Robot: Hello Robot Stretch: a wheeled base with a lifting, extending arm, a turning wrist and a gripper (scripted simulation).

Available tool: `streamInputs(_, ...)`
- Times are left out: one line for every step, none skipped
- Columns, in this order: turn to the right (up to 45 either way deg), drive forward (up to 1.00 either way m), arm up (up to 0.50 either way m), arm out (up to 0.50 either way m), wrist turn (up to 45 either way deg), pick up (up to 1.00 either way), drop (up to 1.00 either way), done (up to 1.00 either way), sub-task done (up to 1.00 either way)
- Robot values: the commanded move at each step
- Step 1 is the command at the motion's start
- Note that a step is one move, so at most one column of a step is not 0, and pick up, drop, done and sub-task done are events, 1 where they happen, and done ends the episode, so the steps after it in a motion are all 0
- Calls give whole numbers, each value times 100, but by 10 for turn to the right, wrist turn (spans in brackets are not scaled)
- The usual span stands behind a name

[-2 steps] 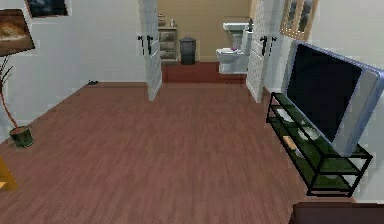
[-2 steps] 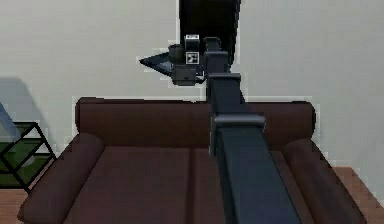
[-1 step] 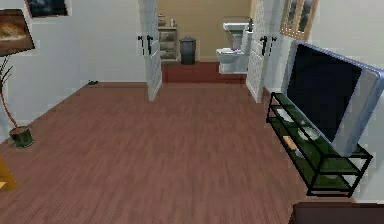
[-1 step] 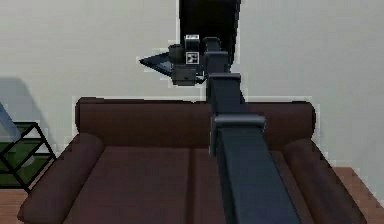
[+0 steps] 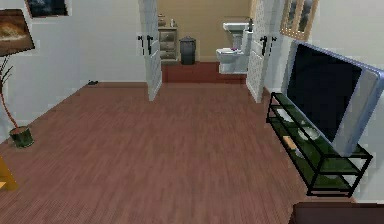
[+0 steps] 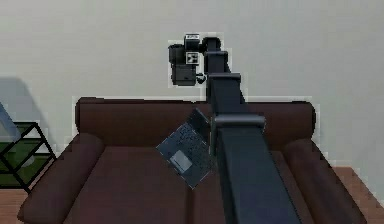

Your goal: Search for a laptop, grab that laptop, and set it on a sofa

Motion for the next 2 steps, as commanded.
streamInputs(0, 0, 0, -10, 0, 0, 0, 0, 0)
streamInputs(0, 0, 0, 0, 0, 0, 0, 100, 0)
